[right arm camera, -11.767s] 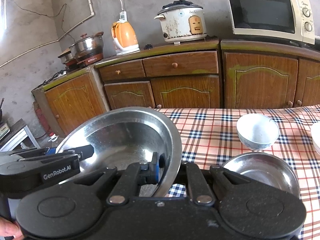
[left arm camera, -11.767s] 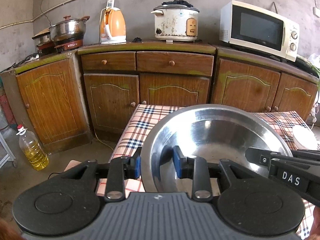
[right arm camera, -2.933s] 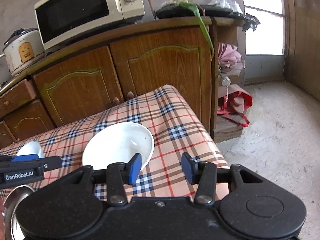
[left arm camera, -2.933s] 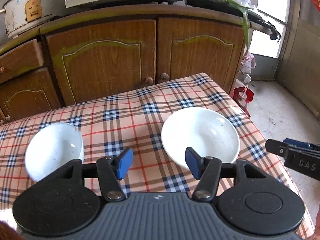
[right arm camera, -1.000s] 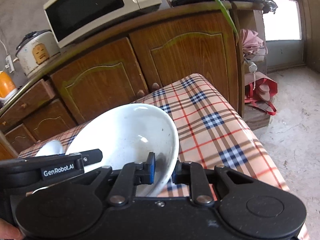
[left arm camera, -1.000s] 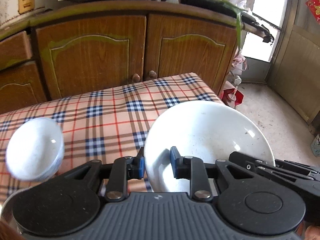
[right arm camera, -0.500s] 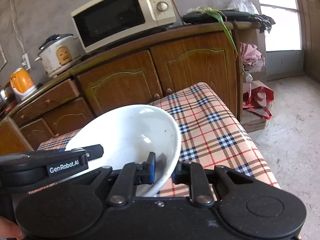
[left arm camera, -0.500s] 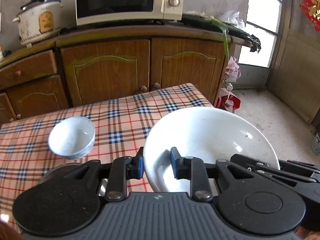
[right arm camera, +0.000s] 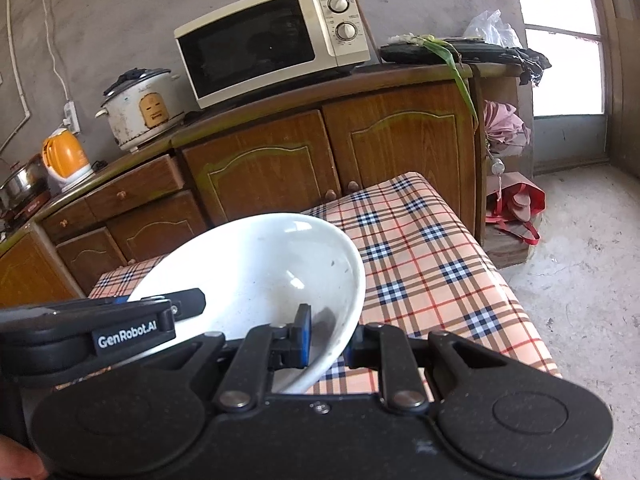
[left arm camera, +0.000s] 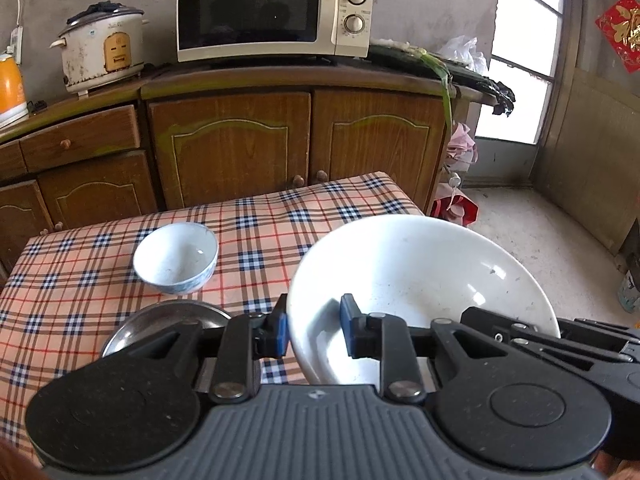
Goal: Organize plates and bowls
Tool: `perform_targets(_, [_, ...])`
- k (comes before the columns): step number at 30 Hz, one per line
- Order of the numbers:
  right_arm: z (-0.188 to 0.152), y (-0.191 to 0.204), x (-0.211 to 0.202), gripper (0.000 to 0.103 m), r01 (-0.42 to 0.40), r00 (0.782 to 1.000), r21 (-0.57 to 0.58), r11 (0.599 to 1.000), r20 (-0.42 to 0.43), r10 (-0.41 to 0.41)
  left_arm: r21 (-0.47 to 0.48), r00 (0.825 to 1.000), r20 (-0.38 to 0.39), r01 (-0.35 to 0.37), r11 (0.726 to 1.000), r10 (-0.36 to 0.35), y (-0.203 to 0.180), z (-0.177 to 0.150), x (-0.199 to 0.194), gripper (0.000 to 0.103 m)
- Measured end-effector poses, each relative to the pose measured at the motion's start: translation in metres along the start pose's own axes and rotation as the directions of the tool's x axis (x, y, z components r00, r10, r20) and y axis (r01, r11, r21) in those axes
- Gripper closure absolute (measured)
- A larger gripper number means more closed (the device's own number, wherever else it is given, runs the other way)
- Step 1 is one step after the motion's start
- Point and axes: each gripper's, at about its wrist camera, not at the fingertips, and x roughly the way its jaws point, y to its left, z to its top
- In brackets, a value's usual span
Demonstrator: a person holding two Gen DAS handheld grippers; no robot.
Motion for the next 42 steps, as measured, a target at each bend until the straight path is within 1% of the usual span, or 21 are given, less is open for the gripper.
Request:
perform_targets(19, [-0.005, 0.018, -0.033, 0.082, 0.023, 0.999, -0.042, 0.999, 0.023, -0.022, 0.002, 1.000, 0.022, 0.008, 1.000, -0.008, 0.001, -0.013, -0.029, 0.077])
perform_targets(33, [-0.008, 0.019, -0.055, 0.082, 0.040, 0.998, -0.051, 0.998, 0.047, -0.038, 0.020, 0.999, 0.048, 0.025, 0.999, -0.026, -0.006, -0.021, -0.045, 0.077])
perform_targets(42, [-0.010, 0.018, -0.064, 0.082, 0.042, 0.998, -0.051, 0.998, 0.052, -0.039, 0.013, 0.998, 0.052, 0.029, 0.999, -0.030, -0.010, -0.026, -0.054, 0.076])
